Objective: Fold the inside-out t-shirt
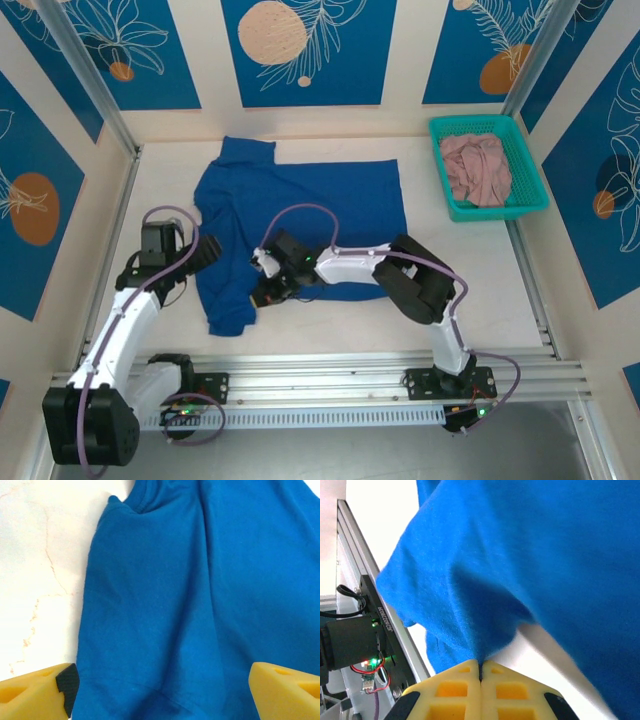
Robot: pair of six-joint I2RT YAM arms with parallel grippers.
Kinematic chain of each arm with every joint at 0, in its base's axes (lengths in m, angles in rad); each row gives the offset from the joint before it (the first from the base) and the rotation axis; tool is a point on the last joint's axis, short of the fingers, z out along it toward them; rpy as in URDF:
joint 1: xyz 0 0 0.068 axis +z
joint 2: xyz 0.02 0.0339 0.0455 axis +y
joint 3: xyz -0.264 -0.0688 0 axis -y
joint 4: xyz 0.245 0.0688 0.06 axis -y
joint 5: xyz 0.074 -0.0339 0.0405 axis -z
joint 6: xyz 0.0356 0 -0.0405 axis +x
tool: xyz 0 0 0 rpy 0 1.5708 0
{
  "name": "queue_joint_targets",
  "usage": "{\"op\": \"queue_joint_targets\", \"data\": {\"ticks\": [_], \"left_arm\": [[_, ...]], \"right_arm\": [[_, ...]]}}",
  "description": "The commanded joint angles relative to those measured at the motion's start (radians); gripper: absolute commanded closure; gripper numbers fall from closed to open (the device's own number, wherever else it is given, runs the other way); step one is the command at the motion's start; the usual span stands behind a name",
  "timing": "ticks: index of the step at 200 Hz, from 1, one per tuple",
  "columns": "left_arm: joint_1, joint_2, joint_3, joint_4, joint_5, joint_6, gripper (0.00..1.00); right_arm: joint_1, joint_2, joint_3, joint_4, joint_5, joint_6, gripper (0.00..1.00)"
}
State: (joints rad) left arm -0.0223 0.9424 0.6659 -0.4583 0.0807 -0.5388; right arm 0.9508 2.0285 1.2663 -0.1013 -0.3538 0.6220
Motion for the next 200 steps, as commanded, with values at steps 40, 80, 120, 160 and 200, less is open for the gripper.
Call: {"op": "queue_joint_targets", "data": {"ticks": [40,80,120,160,200], "left_arm": [[-0.001,-0.079,-0.069,-0.069,0.122,-0.005,0.12],[-0.057,-0.092,-0.138,-0.045,0.132,-0.049,0.15],[-0.091,-0.065,-0.15,-0.031,0.085,-0.048,0.15],[-0.09,-0.088,-0.101,-0.056,-0.054,-0.029,0.15],[-0.09,-0.112,-0.056,-0.076,-0.099,-0.023,0.14]], "right_arm": [[-0.092,-0.145,-0.108,-0.038,-0.081,0.021,1.0],[-0.13,-0.129,-0.095,-0.114,-0.089,0.001,1.0],[-0.135,-0.164,-0.026,-0.085,-0.209,0.044,1.0],[-0.114,-0.217,0.03,0.045,-0.33,0.169,1.0],[-0.116,-0.219,0.047,0.148,-0.356,0.288,1.0]]}}
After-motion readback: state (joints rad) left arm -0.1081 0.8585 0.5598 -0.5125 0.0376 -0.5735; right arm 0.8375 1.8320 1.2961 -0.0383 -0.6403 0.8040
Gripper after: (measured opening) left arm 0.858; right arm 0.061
